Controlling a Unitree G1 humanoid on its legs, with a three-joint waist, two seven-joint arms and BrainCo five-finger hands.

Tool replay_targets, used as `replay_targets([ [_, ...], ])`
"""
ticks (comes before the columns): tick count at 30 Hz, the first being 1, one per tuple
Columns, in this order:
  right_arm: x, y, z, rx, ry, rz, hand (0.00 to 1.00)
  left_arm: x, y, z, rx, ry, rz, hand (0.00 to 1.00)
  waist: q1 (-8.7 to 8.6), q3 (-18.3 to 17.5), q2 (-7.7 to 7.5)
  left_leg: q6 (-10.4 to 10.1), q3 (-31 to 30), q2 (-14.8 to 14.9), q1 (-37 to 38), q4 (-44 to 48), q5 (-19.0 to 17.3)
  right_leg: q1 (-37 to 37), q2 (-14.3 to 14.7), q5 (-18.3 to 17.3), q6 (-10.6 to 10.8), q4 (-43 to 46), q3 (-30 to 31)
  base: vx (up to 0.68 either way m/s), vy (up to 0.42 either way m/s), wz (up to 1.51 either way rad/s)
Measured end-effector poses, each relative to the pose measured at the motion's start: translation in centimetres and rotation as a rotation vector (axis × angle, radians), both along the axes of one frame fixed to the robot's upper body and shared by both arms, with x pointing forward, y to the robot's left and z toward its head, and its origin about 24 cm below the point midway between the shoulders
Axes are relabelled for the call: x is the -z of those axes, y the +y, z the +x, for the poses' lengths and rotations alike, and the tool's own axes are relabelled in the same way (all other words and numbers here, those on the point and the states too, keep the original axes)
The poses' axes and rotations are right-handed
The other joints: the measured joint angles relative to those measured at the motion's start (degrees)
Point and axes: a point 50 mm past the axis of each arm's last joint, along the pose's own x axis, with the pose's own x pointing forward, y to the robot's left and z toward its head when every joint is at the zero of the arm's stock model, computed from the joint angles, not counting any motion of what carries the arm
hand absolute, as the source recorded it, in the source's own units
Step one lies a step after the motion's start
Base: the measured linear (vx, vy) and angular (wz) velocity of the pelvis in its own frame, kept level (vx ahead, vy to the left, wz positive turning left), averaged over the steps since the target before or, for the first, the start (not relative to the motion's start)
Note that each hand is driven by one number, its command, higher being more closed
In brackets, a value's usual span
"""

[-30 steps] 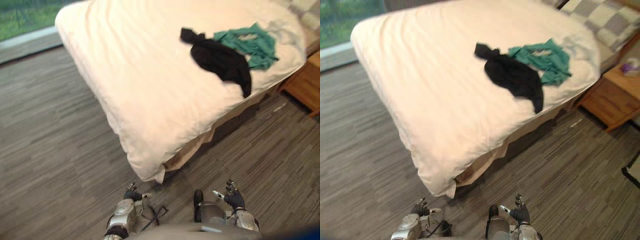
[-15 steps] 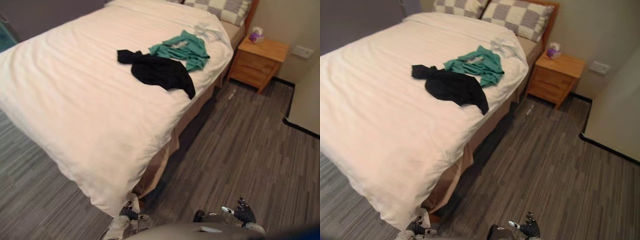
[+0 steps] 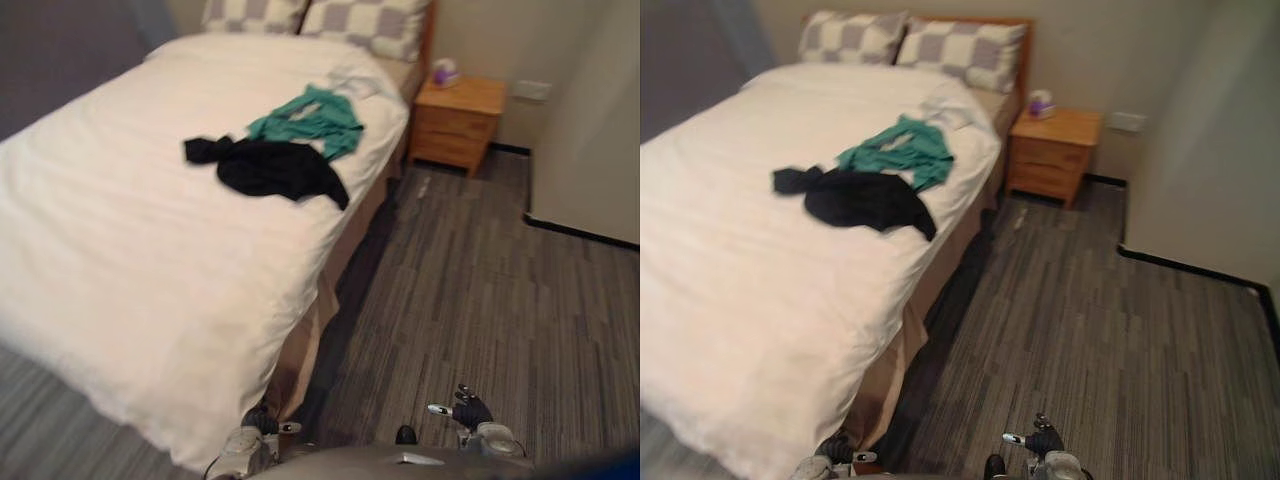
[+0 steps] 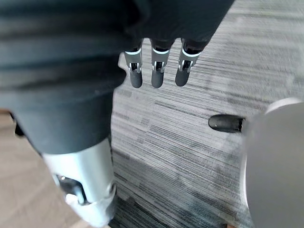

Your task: Tidy the bed and pick cloth on bed and put in laundry

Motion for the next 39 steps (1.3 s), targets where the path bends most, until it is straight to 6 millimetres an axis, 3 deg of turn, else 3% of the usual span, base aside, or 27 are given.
replay_targets([
  [2, 0.1, 0.3, 0.0, 0.049, 0.008, 0.012, 0.0, 0.0, -0.2, 0.6, 0.099, 0.008, -0.006, 0.0, -1.01, -0.32, -0.92, -0.2, -0.14, -0.66, 3.88, -12.87, -0.9, -2.82, -0.37, 2.14, 0.26, 0.03, -0.9, -0.01, 0.139, 0.13],
  [4, 0.2, 0.5, 0.0, 0.08, 0.017, 0.018, 0.0, -0.1, -0.6, 1.2, 0.136, -0.002, -0.022, 0.0, -1.43, 0.27, -1.33, -0.2, -1.24, -0.71, 5.72, -19.11, -0.91, -5.03, -0.55, 2.57, 0.37, 1.75, -1.69, -0.05, 0.146, 0.13],
  [7, 0.0, 0.4, 0.7, 0.094, 0.027, -0.008, 0.0, -0.2, -0.9, 1.8, 0.174, -0.013, -0.035, 0.0, -1.45, 2.17, -1.34, -0.07, -1.34, -2.21, 7.57, -20.86, -0.84, -6.92, -1.73, 2.23, 0.74, 7.58, -2.53, -0.16, 0.147, -0.08],
  [9, 0.1, 0.6, 0.6, 0.091, 0.037, -0.012, 0.0, -0.2, -0.8, 1.7, 0.17, -0.01, -0.034, 0.0, -1.44, 2.12, -1.76, 1.91, -0.21, -3.34, 7.93, -20.87, -1.21, -7.1, -3.29, 2.16, 0.89, 7.92, -4.65, -0.2, 0.059, -0.15],
  [10, 0.0, 0.5, 1.1, 0.09, 0.029, -0.019, 0.0, -0.2, -1.2, 1.5, 0.168, -0.007, -0.043, 0.0, -1.49, 2.03, -0.52, 3.16, 0.8, -3.11, 7.26, -21.4, -1.94, -7.93, -4.21, -0.08, 0.17, 9.23, -7.01, -0.23, 0.028, -0.07],
  [11, -0.3, 0.4, 1.7, 0.109, 0.018, -0.022, 0.0, -0.1, -1.0, 1.3, 0.145, -0.005, -0.047, 0.0, -1.39, 2.22, -0.7, 3.08, 1.65, -3.48, 7.04, -21.75, -1.66, -11.35, -6.69, -4.26, -1.96, 19.34, -10.71, -0.21, 0.006, 0.03],
  [12, -0.2, 0.3, 1.6, 0.12, 0.025, -0.025, 0.0, -0.1, -0.8, 1.2, 0.141, -0.005, -0.041, 0.0, -1.58, 2.17, -0.67, 2.92, 1.32, -3.41, 7.48, -21.75, -1.46, -11.44, -7.78, -8.15, -1.43, 26.73, -12.95, -0.16, 0.009, 0.02],
  [13, -0.2, 0.3, 1.5, 0.126, 0.035, -0.024, 0.0, -0.1, -0.7, 1.2, 0.142, -0.002, -0.038, 0.0, -1.55, 2.15, -0.79, 2.78, 0.99, -3.37, 7.83, -21.76, -1.43, -10.38, -7.68, -9.44, -1.37, 27.4, -13.34, -0.08, -0.035, 0.05],
  [14, 0.0, 0.5, 1.2, 0.133, 0.061, -0.015, 0.0, -0.2, -0.4, 1.2, 0.145, 0.006, -0.029, 0.0, -1.3, 1.98, -1.82, 2.47, 0.72, -3.9, 8.21, -21.81, -1.41, -8.2, -7.31, -10.82, 0.05, 24.03, -13.05, -0.06, -0.037, -0.05],
  [17, 0.3, 0.1, 0.4, 0.138, 0.127, -0.022, 0.0, 0.1, -0.7, 0.8, 0.163, 0.059, -0.033, 0.0, -0.9, 0.97, -0.33, 1.53, -1.13, -2.51, 7.68, -21.97, -0.34, -3.23, -3.51, -4.31, -0.31, 11.04, -13.07, -0.06, -0.041, -0.12],
  [21, 0.6, 0.2, -0.3, 0.203, 0.196, -0.004, 0.0, 0.1, -0.2, 0.4, 0.162, 0.105, -0.02, 0.0, 0.03, 1.06, -1.2, 1.23, -1.37, -2.99, 7.03, -22.27, 0.88, 0.81, -2.37, 1.56, -0.65, -0.27, -12.73, -0.06, -0.025, -0.12],
  [22, 0.6, 0.3, -0.4, 0.214, 0.21, 0.0, 0.0, 0.1, 0.2, 0.2, 0.175, 0.119, -0.007, 0.0, 0.12, 1.29, -1.58, 1.14, -1.5, -3.25, 7.1, -22.32, 1.15, 0.7, -2.55, 1.83, -0.42, -0.45, -12.39, -0.05, 0.003, -0.05],
  [23, 0.9, 0.8, -0.9, 0.274, 0.258, 0.05, 0.0, 0.3, 1.3, -0.8, 0.278, 0.216, 0.037, 0.0, -0.23, 1.36, -3.27, -1.6, -6.42, -2.73, 8.97, -23.81, 0.2, 2.03, -1.96, 0.88, -0.46, -0.49, -13.15, -0.04, 0.002, -0.05],
  [30, 1.0, 0.5, -1.6, 0.306, 0.249, 0.069, 0.0, 0.4, 1.2, -1.1, 0.257, 0.209, 0.019, 0.0, -0.28, 1.45, -3.35, -1.54, -6.29, -2.8, 8.49, -23.82, 0.23, 1.25, -2.04, 0.91, -0.42, -0.48, -13.14, 0.0, 0.0, -0.01],
  [35, 1.0, 0.0, -2.1, 0.421, 0.155, 0.16, 0.0, 0.3, 1.2, -1.6, 0.12, 0.136, -0.084, 0.0, -0.67, 3.21, -3.57, -1.46, -5.24, -2.28, 7.63, -24.17, 0.5, 0.5, -2.05, 1.0, -0.29, -0.44, -13.11, 0.0, 0.002, -0.03],
  [39, 1.1, -0.6, -3.4, 0.543, 0.093, 0.201, 0.0, 0.3, 1.6, -2.2, -0.01, 0.065, -0.146, 0.0, -0.66, 3.68, -4.08, -2.52, -3.01, -1.52, 7.69, -25.17, 1.13, 0.27, -1.73, 0.73, -0.21, -0.29, -13.16, 0.0, 0.0, 0.0],
])
